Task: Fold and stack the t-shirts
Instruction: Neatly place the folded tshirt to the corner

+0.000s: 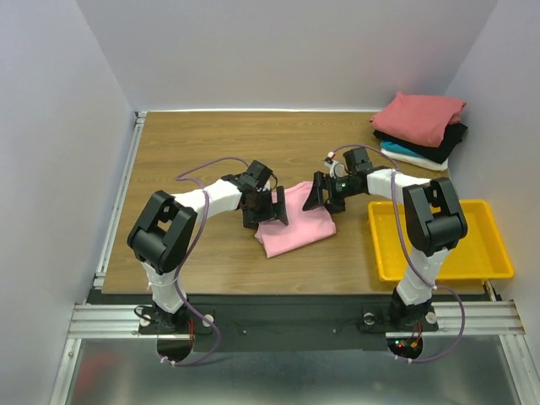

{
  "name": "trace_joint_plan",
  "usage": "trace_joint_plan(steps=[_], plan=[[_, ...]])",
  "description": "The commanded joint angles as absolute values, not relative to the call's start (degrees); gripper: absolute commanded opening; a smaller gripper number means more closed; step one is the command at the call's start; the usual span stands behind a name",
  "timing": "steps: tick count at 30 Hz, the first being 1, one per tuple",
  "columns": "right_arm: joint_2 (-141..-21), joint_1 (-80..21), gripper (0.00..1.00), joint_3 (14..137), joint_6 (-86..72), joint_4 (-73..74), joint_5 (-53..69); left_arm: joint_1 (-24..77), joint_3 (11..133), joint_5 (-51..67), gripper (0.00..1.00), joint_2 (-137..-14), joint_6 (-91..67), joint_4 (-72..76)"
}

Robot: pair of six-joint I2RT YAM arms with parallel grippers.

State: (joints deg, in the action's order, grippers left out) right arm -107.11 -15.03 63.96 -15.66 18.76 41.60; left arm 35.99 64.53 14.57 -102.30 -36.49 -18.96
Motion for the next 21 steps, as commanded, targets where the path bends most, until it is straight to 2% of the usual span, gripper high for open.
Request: trace_joint_plan(steps=[1, 10, 13, 16, 19, 20, 21], plan=[[-110.04, -17.66, 0.9, 62.32, -16.17, 17.67, 38.41, 36.65, 65.13, 16.7, 0.98, -104.15, -35.77, -18.19], [-111.97, -22.23, 0.82, 63.81, -17.93, 16.35, 38.67, 36.74, 65.65, 18.19, 0.98, -105.55, -35.16, -17.4], [-112.85, -23.46, 0.76, 64.6, -18.19, 16.35, 38.15, 36.74, 65.92, 18.19, 0.98, -105.99, -35.16, -17.4], [-113.82, -23.55, 0.58, 64.6, -18.37, 16.35, 37.71, 36.74, 66.09, 18.11, 0.98, -106.0, -34.98, -17.58], [-114.08, -23.55, 0.44, 64.42, -18.46, 16.44, 37.44, 36.74, 66.36, 17.58, 0.98, -105.56, -34.89, -17.84], [-114.34, -23.55, 0.32, 64.51, -18.63, 16.44, 37.18, 36.74, 66.62, 16.97, 0.98, -105.03, -34.89, -18.02], [-114.35, -23.55, 0.24, 64.51, -18.55, 16.44, 37.18, 36.74, 66.62, 16.7, 0.98, -104.77, -34.89, -18.1]])
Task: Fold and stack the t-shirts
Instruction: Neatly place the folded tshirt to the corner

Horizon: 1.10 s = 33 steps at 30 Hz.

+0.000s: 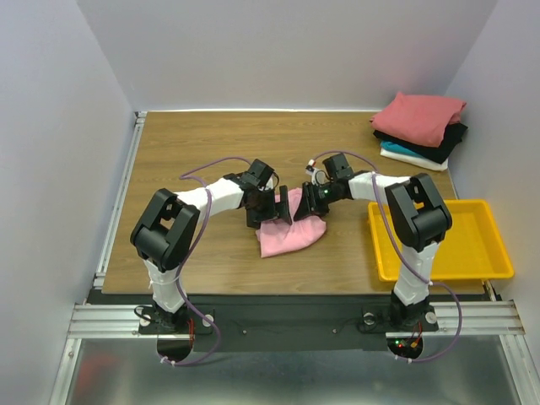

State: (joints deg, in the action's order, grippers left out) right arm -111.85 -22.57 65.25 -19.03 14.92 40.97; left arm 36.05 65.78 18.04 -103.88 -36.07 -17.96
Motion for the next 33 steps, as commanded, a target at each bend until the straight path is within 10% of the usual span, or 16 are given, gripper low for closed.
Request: trace_joint_plan(steps=[1, 4, 33], plan=[[-114.43, -23.55, 0.18, 64.86, -18.81, 16.52, 37.09, 36.65, 67.06, 16.26, 0.98, -104.5, -34.81, -18.37], [-114.0, -23.47, 0.0, 66.27, -18.55, 17.05, 35.95, 36.13, 68.02, 15.38, 0.98, -103.36, -34.72, -19.51], [-131.04, -7.03, 0.0, 130.24, -7.64, 41.57, 17.85, 23.2, 49.75, 13.1, 0.98, -83.67, -32.78, -23.47]])
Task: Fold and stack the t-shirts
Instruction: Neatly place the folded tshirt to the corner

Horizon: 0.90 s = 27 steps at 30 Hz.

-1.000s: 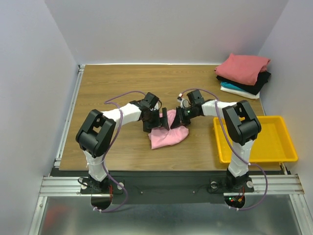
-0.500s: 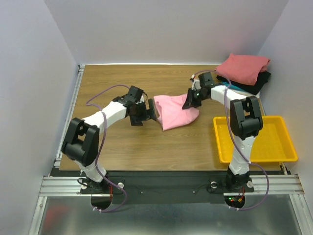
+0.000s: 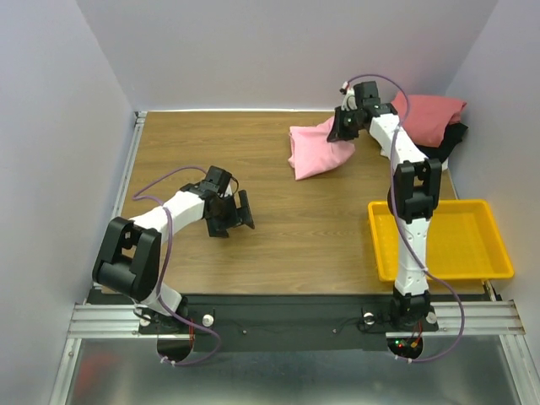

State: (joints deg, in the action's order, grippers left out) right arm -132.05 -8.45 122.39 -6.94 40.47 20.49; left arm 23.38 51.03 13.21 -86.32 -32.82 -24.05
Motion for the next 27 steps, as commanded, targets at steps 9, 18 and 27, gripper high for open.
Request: trace_joint_plan(steps=[9, 18, 27], plan=[[-130.78, -2.47, 0.0, 143.08, -12.48, 41.05, 11.79, 23.2, 46.76, 12.57, 0.98, -82.8, -33.31, -22.33], [-127.53, 8.16, 0.0, 145.28, -19.15, 33.93, 8.96, 23.2, 43.77, 13.27, 0.99, -81.48, -34.8, -20.83], [-126.74, 14.94, 0.0, 146.42, -22.41, 29.27, 9.05, 23.2, 41.31, 13.45, 0.98, -79.8, -36.38, -20.3]])
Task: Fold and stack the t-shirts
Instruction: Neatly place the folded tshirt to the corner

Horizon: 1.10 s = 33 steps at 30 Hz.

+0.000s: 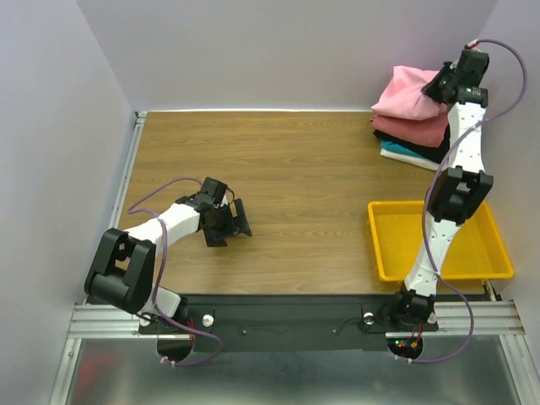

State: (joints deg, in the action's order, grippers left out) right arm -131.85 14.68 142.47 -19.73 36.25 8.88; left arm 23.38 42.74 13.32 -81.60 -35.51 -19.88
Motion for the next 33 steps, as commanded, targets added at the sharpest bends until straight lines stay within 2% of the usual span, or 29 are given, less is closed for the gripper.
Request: trace_joint_plan(steps=[1, 14, 15, 17, 18, 19, 21, 22, 33], plan=[[-126.74, 15.9, 0.0, 146.51, -22.93, 28.75, 9.4, 23.2, 41.13, 13.45, 0.98, -79.46, -36.47, -20.39], [-126.03, 20.04, 0.0, 137.2, -19.78, 28.56, 11.96, 23.2, 40.78, 13.71, 0.98, -78.66, -37.09, -20.56], [-126.47, 20.13, 0.03, 136.07, -19.43, 28.56, 11.69, 23.2, 40.96, 13.45, 0.98, -78.58, -36.92, -20.91], [-126.82, 20.13, 0.15, 135.27, -18.81, 28.74, 11.86, 23.2, 41.83, 13.1, 0.98, -78.31, -36.83, -21.27], [-126.74, 20.13, 0.46, 134.48, -18.72, 28.91, 12.21, 23.2, 42.44, 12.92, 0.99, -77.96, -36.74, -21.62], [-126.56, 20.13, 0.65, 134.04, -18.81, 29.0, 12.3, 23.2, 42.45, 12.83, 0.99, -77.7, -36.65, -21.71], [-125.95, 20.13, 0.82, 133.16, -18.72, 29.09, 11.78, 23.2, 43.59, 12.57, 0.98, -77.43, -36.56, -22.15], [-125.08, 20.13, 1.0, 132.55, -18.46, 29.27, 11.17, 23.2, 43.94, 12.31, 0.98, -77.26, -36.3, -22.58], [-110.23, 20.04, 1.0, 122.26, -12.05, 29.27, -4.38, 23.2, 48.95, 9.94, 0.98, -74.27, -36.47, -24.96]])
